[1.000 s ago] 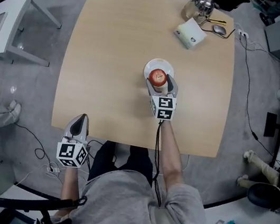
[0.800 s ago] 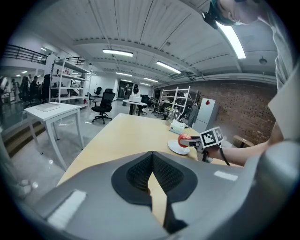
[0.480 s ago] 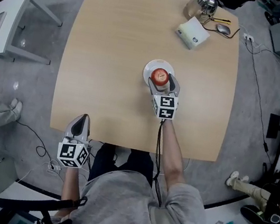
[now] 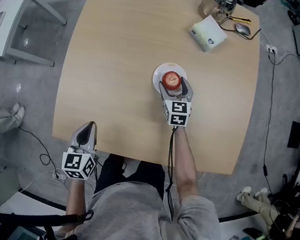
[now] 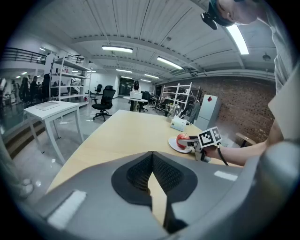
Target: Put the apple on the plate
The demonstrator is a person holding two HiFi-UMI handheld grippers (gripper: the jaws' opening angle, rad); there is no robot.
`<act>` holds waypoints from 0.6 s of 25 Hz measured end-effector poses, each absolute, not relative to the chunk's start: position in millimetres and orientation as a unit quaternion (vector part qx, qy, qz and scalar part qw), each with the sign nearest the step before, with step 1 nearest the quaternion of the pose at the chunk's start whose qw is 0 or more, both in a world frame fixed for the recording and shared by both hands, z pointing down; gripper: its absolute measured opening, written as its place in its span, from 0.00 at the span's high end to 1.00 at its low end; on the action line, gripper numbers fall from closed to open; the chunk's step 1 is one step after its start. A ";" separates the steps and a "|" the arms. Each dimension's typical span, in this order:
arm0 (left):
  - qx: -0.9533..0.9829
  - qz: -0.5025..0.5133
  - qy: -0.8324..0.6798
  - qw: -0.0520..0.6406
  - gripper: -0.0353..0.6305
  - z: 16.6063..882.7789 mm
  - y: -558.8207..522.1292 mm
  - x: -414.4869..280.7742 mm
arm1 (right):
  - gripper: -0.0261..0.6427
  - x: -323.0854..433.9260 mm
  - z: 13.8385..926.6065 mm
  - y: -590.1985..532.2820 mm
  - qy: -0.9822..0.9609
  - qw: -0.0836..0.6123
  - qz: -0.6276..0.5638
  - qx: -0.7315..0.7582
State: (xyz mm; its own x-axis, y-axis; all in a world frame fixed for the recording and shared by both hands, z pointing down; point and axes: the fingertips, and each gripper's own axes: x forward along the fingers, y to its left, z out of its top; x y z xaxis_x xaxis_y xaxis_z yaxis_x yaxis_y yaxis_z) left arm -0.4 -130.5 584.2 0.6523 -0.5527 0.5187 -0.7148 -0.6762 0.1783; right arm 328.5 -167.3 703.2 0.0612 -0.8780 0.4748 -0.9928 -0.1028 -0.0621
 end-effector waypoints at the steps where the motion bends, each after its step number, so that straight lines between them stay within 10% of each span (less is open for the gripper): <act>1: 0.890 0.217 -0.356 0.187 0.92 584.4 -130.6 0.1 | 0.39 328.3 703.4 -167.2 -0.655 0.141 0.203 0.714; 15: 0.890 0.219 -0.353 0.187 0.92 585.1 -130.8 0.7 | 0.38 327.2 705.2 -167.2 -0.658 0.143 0.199 0.712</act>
